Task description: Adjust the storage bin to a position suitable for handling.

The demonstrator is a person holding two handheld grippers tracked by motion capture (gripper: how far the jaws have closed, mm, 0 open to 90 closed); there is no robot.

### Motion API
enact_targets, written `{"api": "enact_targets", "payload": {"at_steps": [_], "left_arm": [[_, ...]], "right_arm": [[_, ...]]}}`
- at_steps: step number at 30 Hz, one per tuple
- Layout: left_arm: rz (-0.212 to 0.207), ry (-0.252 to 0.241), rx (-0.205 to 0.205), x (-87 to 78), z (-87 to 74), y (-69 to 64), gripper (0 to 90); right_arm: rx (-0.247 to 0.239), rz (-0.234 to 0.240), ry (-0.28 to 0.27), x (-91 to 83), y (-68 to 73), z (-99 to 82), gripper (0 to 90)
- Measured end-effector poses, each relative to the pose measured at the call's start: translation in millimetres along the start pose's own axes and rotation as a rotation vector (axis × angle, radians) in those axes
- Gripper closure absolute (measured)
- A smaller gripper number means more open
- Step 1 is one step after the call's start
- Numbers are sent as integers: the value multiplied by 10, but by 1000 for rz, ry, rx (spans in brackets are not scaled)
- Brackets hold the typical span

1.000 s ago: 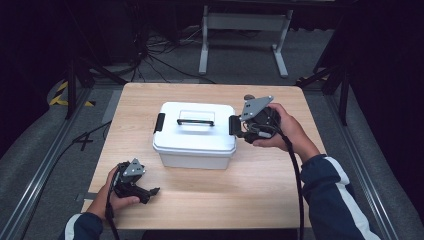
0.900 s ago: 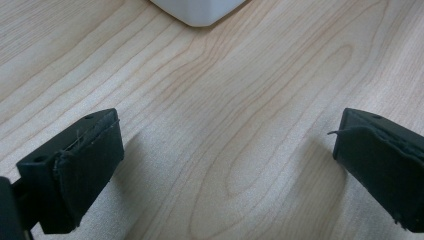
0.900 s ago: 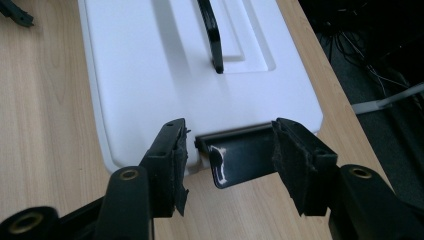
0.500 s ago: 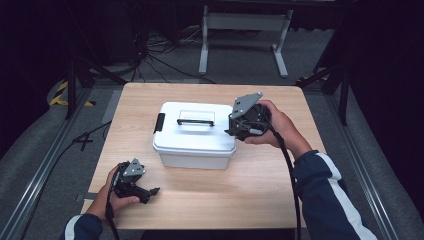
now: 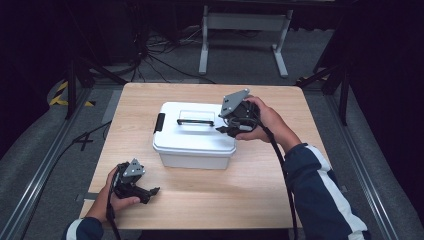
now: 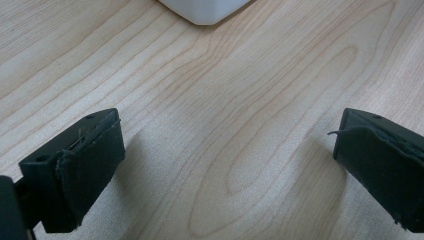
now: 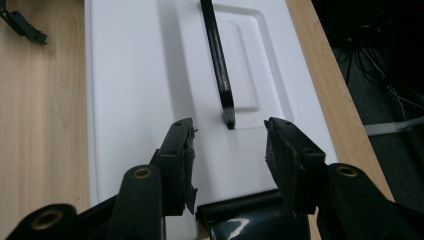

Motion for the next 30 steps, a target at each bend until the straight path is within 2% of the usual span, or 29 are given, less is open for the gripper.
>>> {"api": "enact_targets", "payload": {"at_steps": [3,7,8,16,26,30], "left_arm": [[8,5,-1,-6,-6,3,5],[16,3,-23,-9,-12,-7,6],[22,4,-11,-12,-11,5,6],[32,5,-40,-20,-25,-10,6],[30,0,-44,-19,-24,-12,6],[30,0,-43,-19,-25,-12,6]], "right_arm": [[-24,9,-3,41,-13,64,571],[-31,16,10,100,-29,119,591],[-32,19,13,110,-30,130,596],[-63,34,34,222,-37,249,633],[-122,17,83,360,-39,329,690],[-123,16,100,414,-10,349,742]]}}
Point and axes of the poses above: each handheld gripper's, and its own axes: x roughly forward along the jaws, z roughly out of its top, y roughly to its left, the point moved 9 cm from there along x, roughly forward along the jaws, and after that the axes turned 6 degrees about y, right-handed, at the moved point
